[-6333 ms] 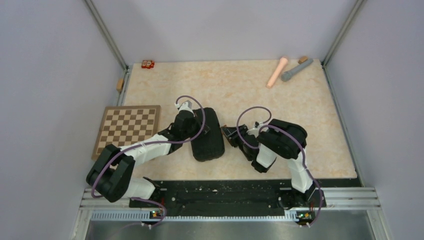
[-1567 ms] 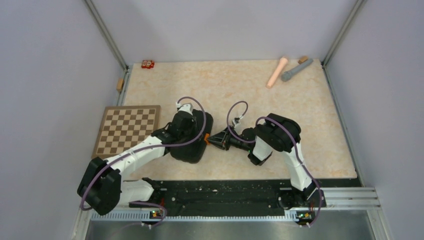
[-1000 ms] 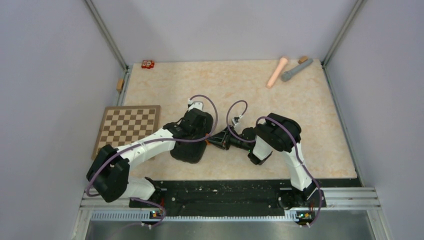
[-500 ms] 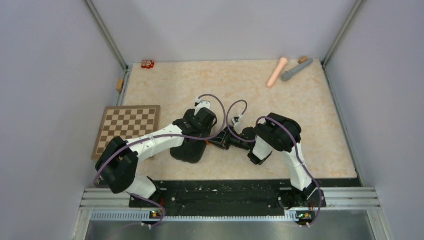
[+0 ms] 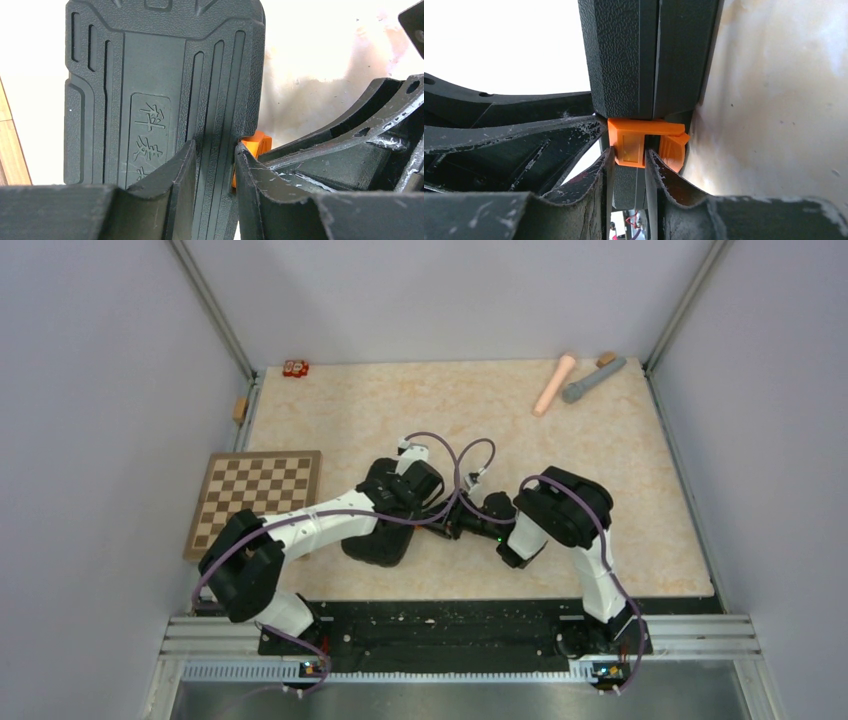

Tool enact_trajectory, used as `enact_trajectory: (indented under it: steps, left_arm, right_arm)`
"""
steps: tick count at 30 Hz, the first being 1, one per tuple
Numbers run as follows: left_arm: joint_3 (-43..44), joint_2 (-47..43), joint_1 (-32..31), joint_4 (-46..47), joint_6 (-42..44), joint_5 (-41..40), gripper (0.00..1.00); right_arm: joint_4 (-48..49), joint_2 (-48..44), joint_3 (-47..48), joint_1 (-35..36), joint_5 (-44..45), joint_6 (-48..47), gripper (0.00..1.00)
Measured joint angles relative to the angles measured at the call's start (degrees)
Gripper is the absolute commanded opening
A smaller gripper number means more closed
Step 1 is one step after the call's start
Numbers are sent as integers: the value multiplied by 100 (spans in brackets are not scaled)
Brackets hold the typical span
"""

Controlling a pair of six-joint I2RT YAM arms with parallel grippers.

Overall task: Pack the tool kit
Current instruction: Close the toolbox at the center of the board.

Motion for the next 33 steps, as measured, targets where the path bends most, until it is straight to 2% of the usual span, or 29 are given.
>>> enact_trajectory:
  steps: [14,23,30,33]
  left_arm:
    - [-66,11,-46,221,-87,-39,34]
    - [-105,7,-66,354,-109,-35,34]
    - [-146,7,-74,560,-179,13,33]
    - [-153,11,-74,627,-199,50,33]
  right_arm:
    - [-50,-236,-278,-2,205,-122,36]
    - [-105,-317,-431,-28,315,-179,30]
    - [-149,-317,-612,-39,295,-177,31]
    - [-127,-313,-610,-39,293,-175,21]
